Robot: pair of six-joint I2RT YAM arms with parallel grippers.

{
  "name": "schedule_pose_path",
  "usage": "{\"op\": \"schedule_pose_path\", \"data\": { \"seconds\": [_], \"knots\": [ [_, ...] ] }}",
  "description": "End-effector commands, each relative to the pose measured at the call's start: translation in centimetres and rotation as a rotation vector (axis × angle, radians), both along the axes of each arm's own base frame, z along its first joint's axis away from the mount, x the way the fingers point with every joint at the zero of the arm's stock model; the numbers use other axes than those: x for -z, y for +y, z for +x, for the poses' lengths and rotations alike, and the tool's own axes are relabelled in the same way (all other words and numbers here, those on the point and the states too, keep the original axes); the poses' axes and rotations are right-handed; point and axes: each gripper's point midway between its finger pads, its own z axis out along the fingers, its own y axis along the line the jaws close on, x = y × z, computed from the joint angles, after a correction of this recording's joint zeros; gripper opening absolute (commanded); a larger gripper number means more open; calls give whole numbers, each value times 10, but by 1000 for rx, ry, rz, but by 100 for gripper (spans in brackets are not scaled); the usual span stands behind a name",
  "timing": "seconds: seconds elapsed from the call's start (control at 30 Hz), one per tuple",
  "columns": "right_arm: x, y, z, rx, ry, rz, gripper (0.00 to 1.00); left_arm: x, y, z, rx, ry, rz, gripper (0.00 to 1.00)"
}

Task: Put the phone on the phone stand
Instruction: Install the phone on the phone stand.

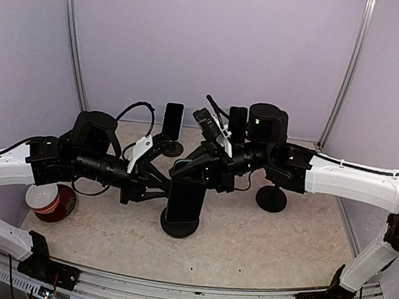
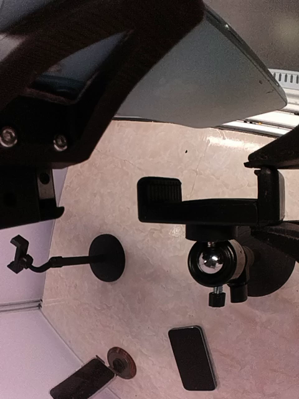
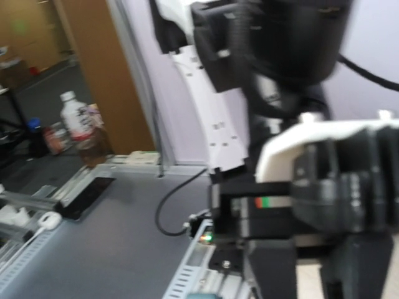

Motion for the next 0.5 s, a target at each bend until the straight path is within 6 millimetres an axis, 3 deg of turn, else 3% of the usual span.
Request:
{"op": "schedule_pose_path", "data": {
  "seconds": [0.0, 0.47],
  "knots": [
    [-22, -4, -17, -137, -53, 92, 0, -50, -7, -13, 126, -113, -170, 0],
    [-12, 2, -23, -292, -80, 132, 0, -48, -5, -16, 225, -67, -192, 0]
  ]
}}
